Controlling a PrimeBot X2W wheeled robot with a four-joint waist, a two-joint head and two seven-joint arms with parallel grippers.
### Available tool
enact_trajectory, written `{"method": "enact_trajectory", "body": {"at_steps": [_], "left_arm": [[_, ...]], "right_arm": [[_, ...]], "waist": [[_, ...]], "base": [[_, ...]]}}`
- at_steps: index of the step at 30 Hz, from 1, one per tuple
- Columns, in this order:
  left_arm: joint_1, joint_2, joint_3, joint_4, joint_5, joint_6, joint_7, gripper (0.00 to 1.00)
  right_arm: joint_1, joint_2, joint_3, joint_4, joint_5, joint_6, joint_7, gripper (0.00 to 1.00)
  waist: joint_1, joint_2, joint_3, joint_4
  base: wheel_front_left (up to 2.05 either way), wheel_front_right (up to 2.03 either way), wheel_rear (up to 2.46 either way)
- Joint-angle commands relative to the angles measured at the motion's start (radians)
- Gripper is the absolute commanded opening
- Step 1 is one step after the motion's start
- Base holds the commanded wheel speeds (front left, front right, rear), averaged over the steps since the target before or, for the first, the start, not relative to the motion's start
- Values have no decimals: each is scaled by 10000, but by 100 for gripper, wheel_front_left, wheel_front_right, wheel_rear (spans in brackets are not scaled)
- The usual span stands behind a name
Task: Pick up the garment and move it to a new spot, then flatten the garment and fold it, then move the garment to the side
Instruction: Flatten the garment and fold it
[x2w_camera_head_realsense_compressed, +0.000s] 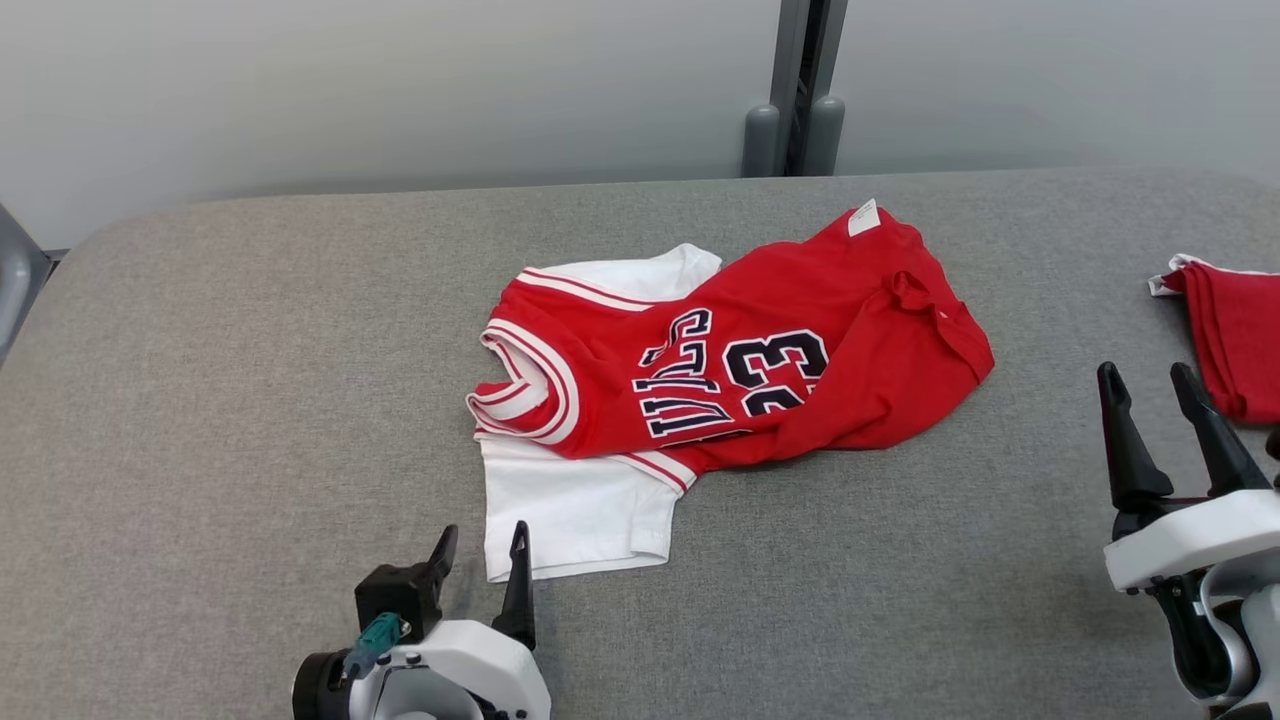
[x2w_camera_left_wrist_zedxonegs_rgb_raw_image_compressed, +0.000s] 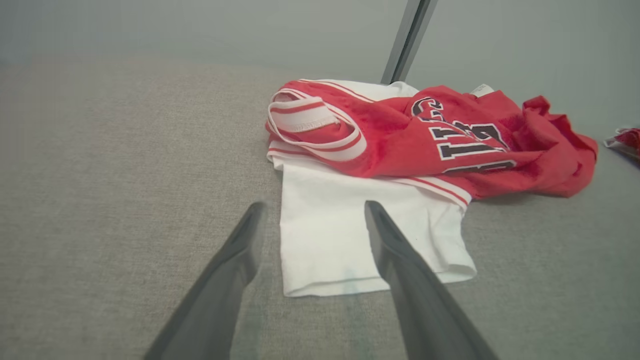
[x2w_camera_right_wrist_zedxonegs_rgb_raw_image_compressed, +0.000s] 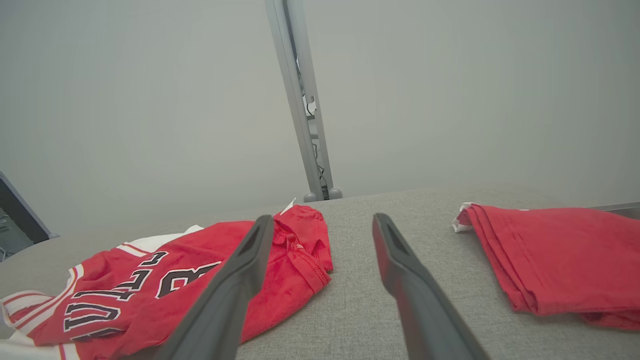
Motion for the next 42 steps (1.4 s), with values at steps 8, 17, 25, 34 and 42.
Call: {"method": "enact_trajectory", "body": {"at_steps": [8,17,25,34,42], "left_arm": [[-1018,47,-276,1713,-858,255,571,100],[-1390,44,-706,2696,-1691,48,859,100],[-1777,71,-846,2897,-2093,-78,285,0],[-1453,494,1004,1423,-1637,610,-89,0],[-565,506,1788,469,-869,474,-98,0]], "right_arm": [[109,163,-141,-434,-304,-4,175,100],[166,232,-339,-626,-413,-4,237,100],[220,295,-485,-624,-528,-4,262,100],[269,368,-473,-425,-604,-2,219,100],[288,482,-354,-229,-667,-4,309,100]], "waist": [[0,0,307,-335],[0,0,445,-502],[0,0,433,-313],[0,0,189,258],[0,0,-21,656]], "base": [[0,0,0],[0,0,0],[0,0,0],[0,0,0],[0,0,0]]}}
